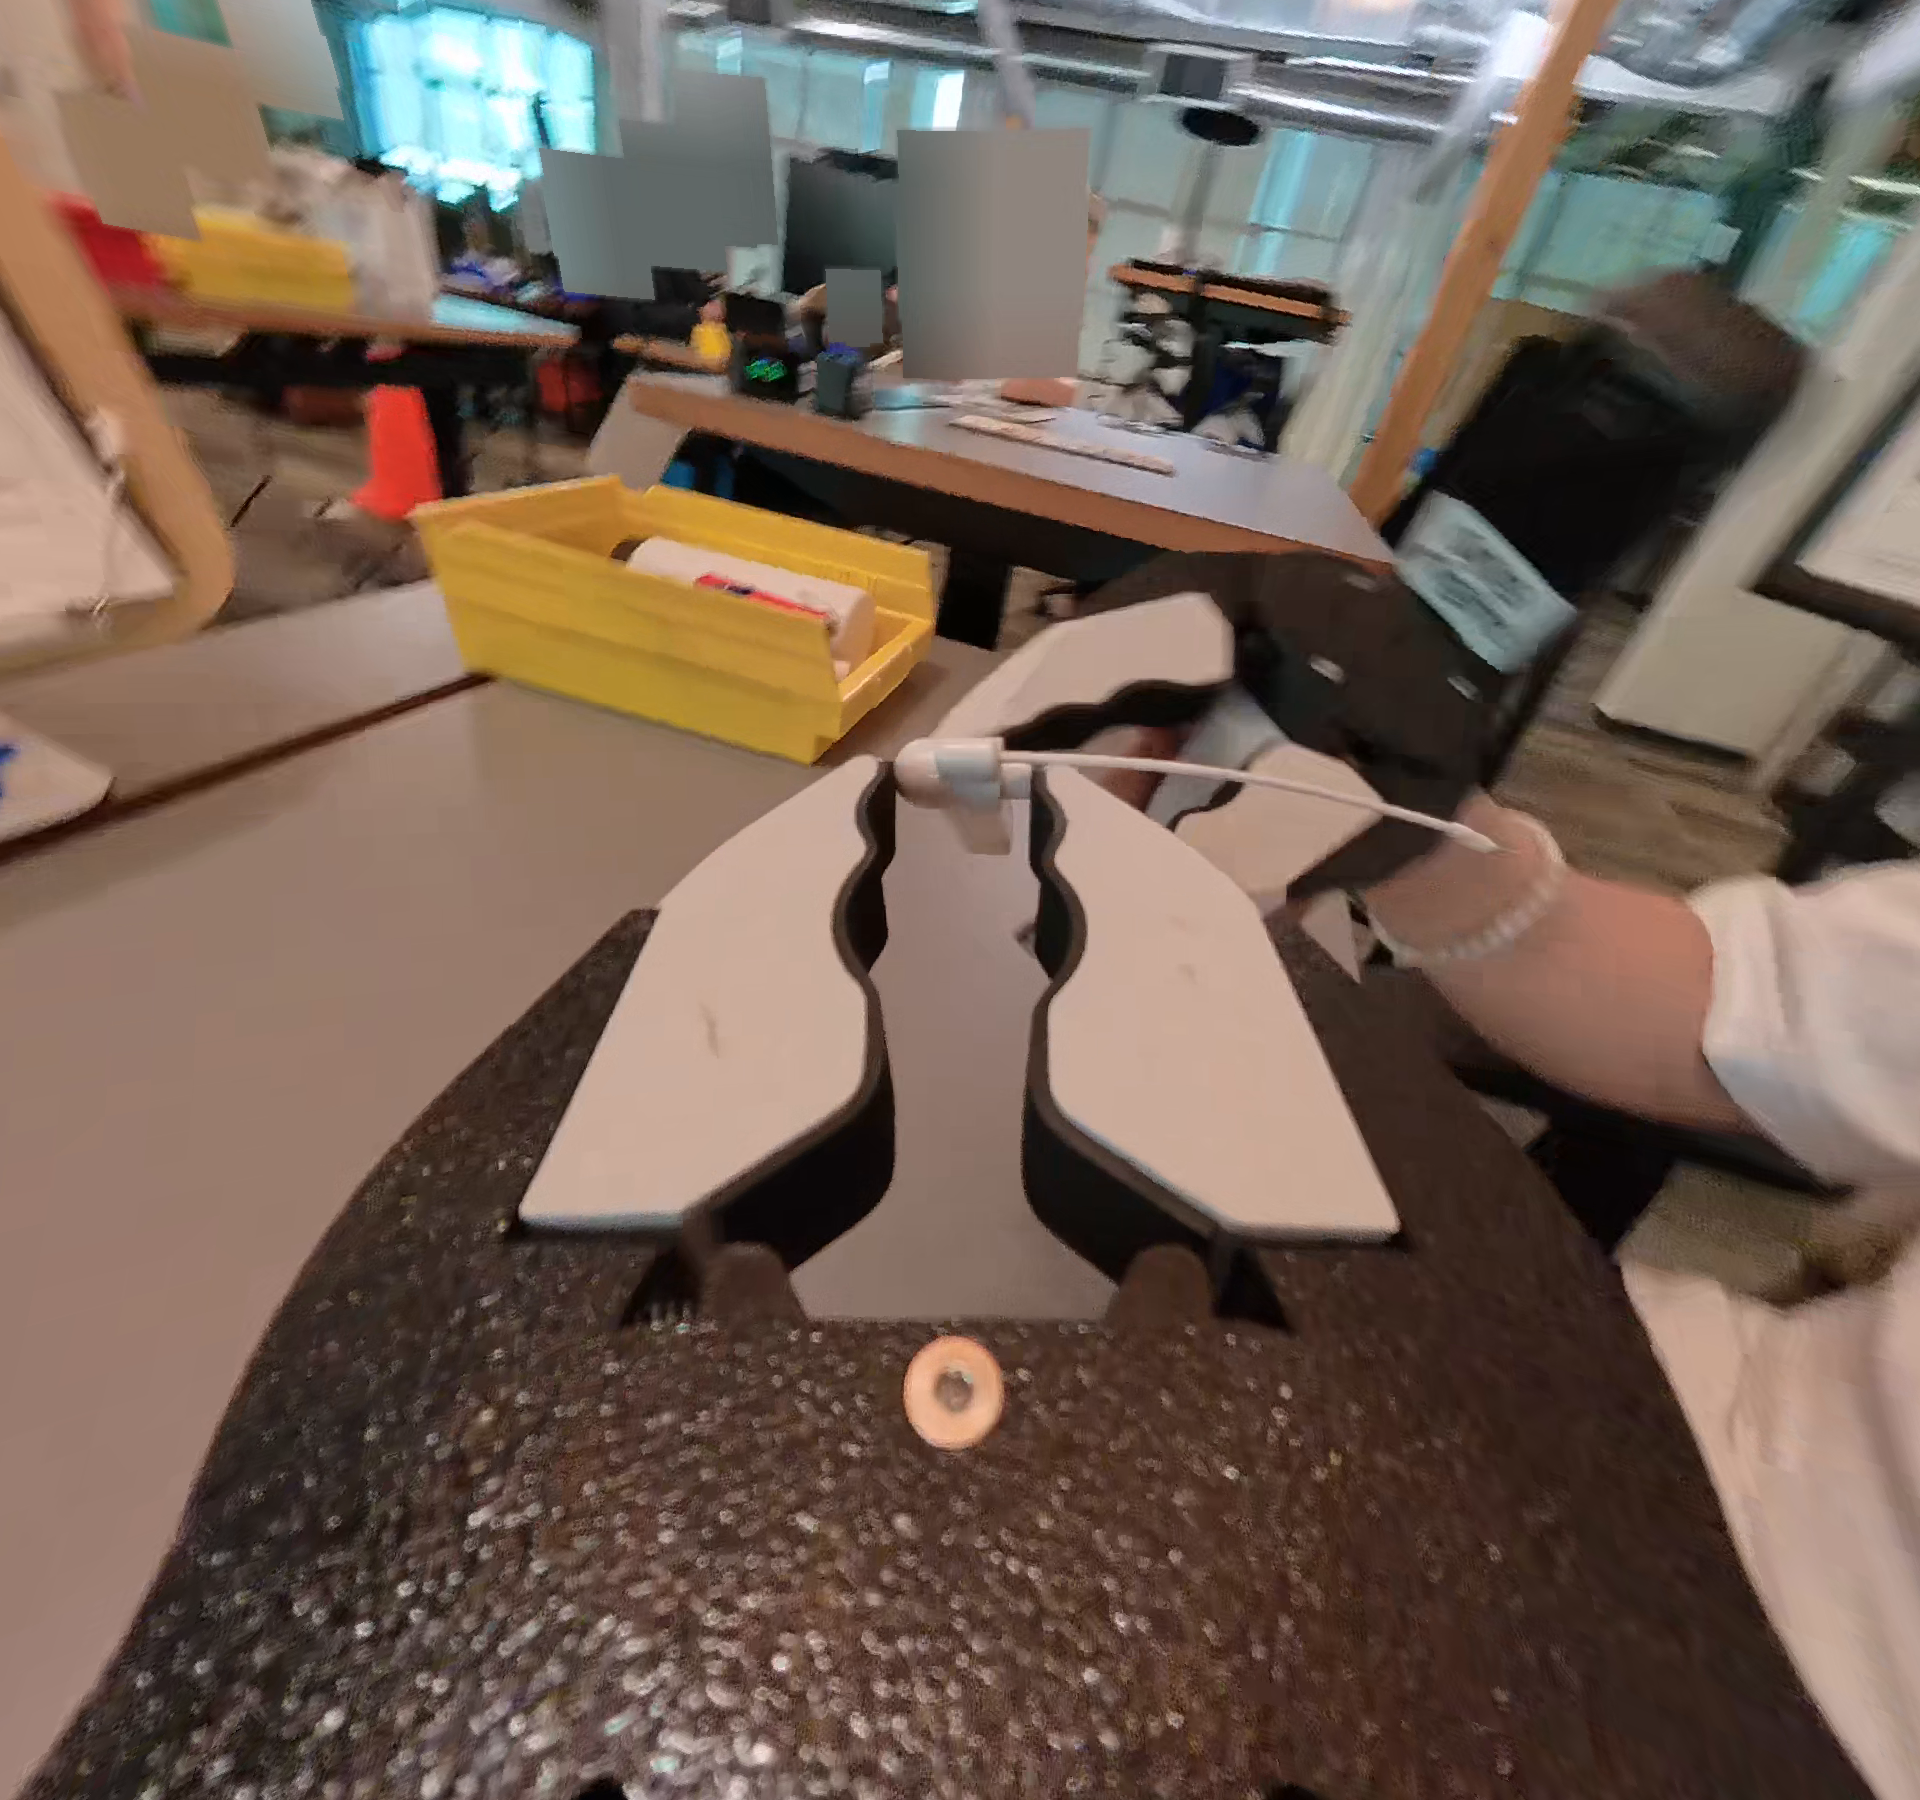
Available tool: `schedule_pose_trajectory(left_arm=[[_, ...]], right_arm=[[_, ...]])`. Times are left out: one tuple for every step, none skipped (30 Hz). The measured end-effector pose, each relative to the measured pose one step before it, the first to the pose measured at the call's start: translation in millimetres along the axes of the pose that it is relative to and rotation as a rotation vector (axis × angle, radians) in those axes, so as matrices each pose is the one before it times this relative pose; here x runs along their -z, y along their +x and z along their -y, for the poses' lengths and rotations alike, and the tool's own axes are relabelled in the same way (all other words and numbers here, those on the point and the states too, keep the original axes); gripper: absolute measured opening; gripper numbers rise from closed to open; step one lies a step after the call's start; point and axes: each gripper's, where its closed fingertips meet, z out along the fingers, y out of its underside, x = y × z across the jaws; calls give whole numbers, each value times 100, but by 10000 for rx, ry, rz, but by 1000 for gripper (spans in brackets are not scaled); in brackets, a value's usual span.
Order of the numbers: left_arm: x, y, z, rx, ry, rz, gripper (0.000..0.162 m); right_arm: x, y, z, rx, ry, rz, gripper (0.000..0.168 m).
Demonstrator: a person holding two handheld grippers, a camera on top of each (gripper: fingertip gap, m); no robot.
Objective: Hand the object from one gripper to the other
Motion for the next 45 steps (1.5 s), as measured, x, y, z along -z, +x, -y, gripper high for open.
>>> schedule_pose_trajectory(left_arm=[[378,508,205,-473,105,-524,24],[406,453,168,-432,110,-448,24],[402,646,73,-438,87,-560,24],[357,654,-4,-399,79,-536,24],[309,440,-53,-301,68,-353,24],[217,487,-142,-210,10,-388,24],[151,471,-183,-197,17,-362,24],[81,232,-137,-246,70,-161,24],[34,153,-170,-296,46,-76,24],[-26,69,-232,-317,-27,-3,24],[-68,-61,-299,-368,-119,110,24],[-114,-49,-326,-448,-173,137,24],[-132,-32,-321,-451,-199,149,24],[-169,-111,-262,-399,-200,200,24],[-155,-248,-197,-412,-196,303,24],[-142,-315,-151,-486,-215,362,24],[-132,-283,-139,-522,-245,351,24],[-126,-227,-162,-531,-299,321,24],[-136,-134,-198,-570,-348,252,24],[-152,-59,-217,-621,-359,209,24],[-154,-36,-185,-638,-318,201,24],[-177,27,-163,-548,-268,151,24],[-169,42,-150,-371,-224,105,24],[-141,-50,-103,-247,-150,144,24],[-117,25,-80,-183,-109,67,24],[-101,75,-141,-162,-131,23,24],[-66,-27,-138,-194,-138,78,24],[-31,-5,-76,-198,-128,60,24],[-22,9,-55,-196,-150,26,24],[-44,-38,-79,-261,-191,62,24],[-56,-35,-71,-321,-205,86,24],[-85,-23,-10,-314,-190,90,24],[-87,-79,18,-308,-191,137,24],[-96,-134,-25,-333,-220,167,24],[-48,-136,-33,-352,-219,156,24],[-8,-117,41,-309,-138,118,24],[3,-21,81,-189,-62,40,24],[-11,14,105,-88,-3,8,24],[4,-14,126,-45,50,41,24],[-1,9,81,-24,50,20,24],[-9,56,78,-13,64,-16,24],[16,11,123,4,100,22,24],[3,21,80,40,66,7,23],[-28,46,-21,50,1,-25,19],[-30,-1,-62,0,-27,15,23]], right_arm=[[256,-696,33,-1106,109,1050,44],[294,-811,112,-1354,168,1147,54],[280,-779,233,-1490,269,1127,62],[223,-808,337,-1415,365,1129,65],[121,-812,276,-1200,364,1066,64],[-2,-949,25,-917,210,1073,64],[-144,-865,-123,-681,102,921,63],[-246,-485,-135,-552,91,591,62],[-304,-109,-4,-426,125,283,62],[-298,182,162,-350,199,-8,63],[-241,305,273,-249,216,-205,63],[-183,251,267,-157,206,-233,63],[-79,256,282,-114,213,-259,63],[10,516,160,-116,106,-431,62],[64,676,-22,-1,-61,-516,62],[105,785,-102,95,-110,-568,62],[123,945,-64,66,-71,-630,61],[133,820,22,46,5,-495,62],[111,571,51,-18,36,-264,62],[87,289,49,-116,45,-50,61],[50,4,63,-141,59,118,61],[11,-139,44,-141,48,163,61],[-5,-69,-20,-66,1,81,56],[-5,247,-87,37,-50,-147,55],[16,287,-78,92,-42,-182,51],[29,197,-29,40,-14,-126,51],[61,95,65,26,33,-76,52],[99,112,131,63,48,-104,52],[106,125,71,92,6,-118,50],[72,79,49,90,5,-85,50],[23,78,11,73,7,-92,50],[-20,63,-61,104,-27,-105,50],[-60,27,-124,179,-83,-96,50],[-50,33,-152,202,-108,-106,51],[-10,89,-76,228,-69,-143,51],[28,187,112,267,51,-212,53],[73,142,231,277,129,-191,57],[57,68,160,317,73,-172,59],[37,32,116,418,36,-138,60],[26,168,54,367,19,-247,64],[28,164,-18,323,-40,-197,68],[4,-84,-47,313,-44,6,69],[41,-110,53,183,25,34,67],[29,-190,23,177,10,72,63],[-2,-422,59,205,42,211,52]])
